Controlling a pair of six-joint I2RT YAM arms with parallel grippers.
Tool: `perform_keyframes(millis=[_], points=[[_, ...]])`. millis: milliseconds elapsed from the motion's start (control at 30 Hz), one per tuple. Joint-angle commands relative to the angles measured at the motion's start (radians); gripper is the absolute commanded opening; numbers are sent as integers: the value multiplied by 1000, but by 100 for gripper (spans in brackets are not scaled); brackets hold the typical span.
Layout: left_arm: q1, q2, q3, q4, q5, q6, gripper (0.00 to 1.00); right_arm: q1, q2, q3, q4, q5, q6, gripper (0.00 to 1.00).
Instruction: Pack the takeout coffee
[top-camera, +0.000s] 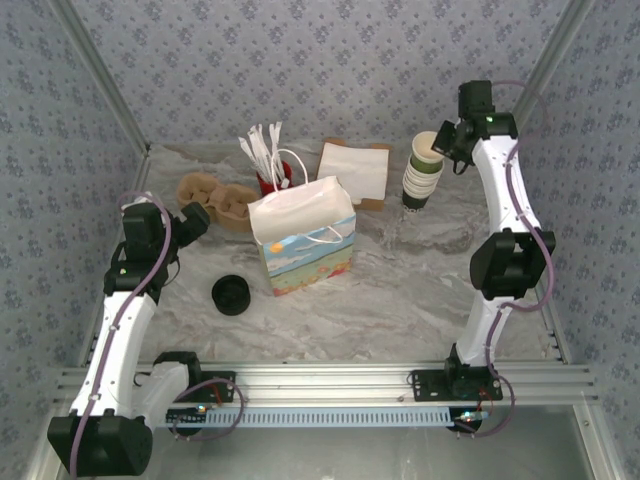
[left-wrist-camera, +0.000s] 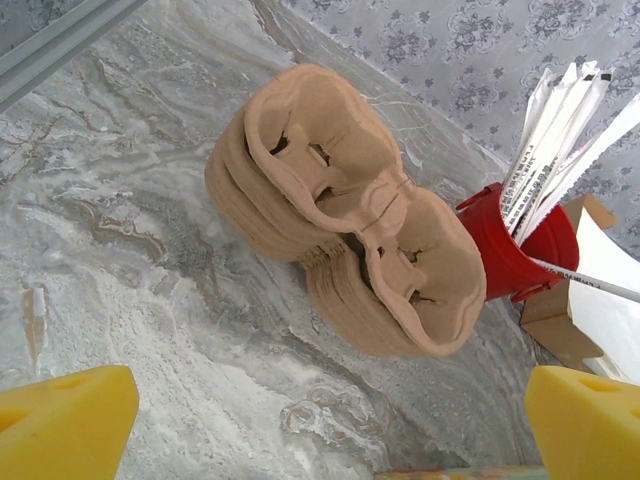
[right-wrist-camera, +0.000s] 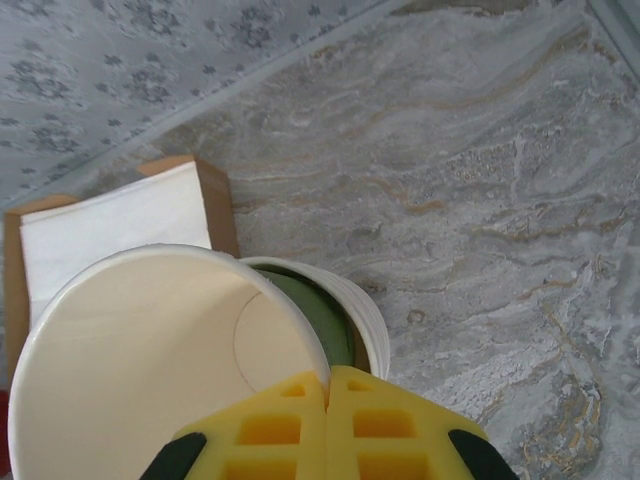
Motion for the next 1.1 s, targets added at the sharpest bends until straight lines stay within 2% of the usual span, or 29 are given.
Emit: perform_keyframes(millis=[0, 233, 467, 567, 700, 867, 1067], points=[[-4, -9, 14, 14, 39, 13, 99, 8, -51, 103, -88, -13, -20, 1], [-2, 7, 74, -72, 41, 34, 99, 28, -170, 253, -215, -27, -28, 1], [-5, 27, 109, -241, 109, 51, 99, 95, -369, 111, -256, -51, -19, 1], [-29, 75, 144, -372, 124, 84, 99, 149, -456, -37, -271, -56, -4, 1], [-72, 46, 115, -420, 110, 82, 99, 225, -578, -289, -242, -18, 25, 1], [-82, -9, 23, -397, 107, 41, 98, 264, -729, -626, -139, 12, 61, 2], [-95, -37, -75, -354, 159, -14, 89, 308, -834, -1045, 97, 19, 127, 3]])
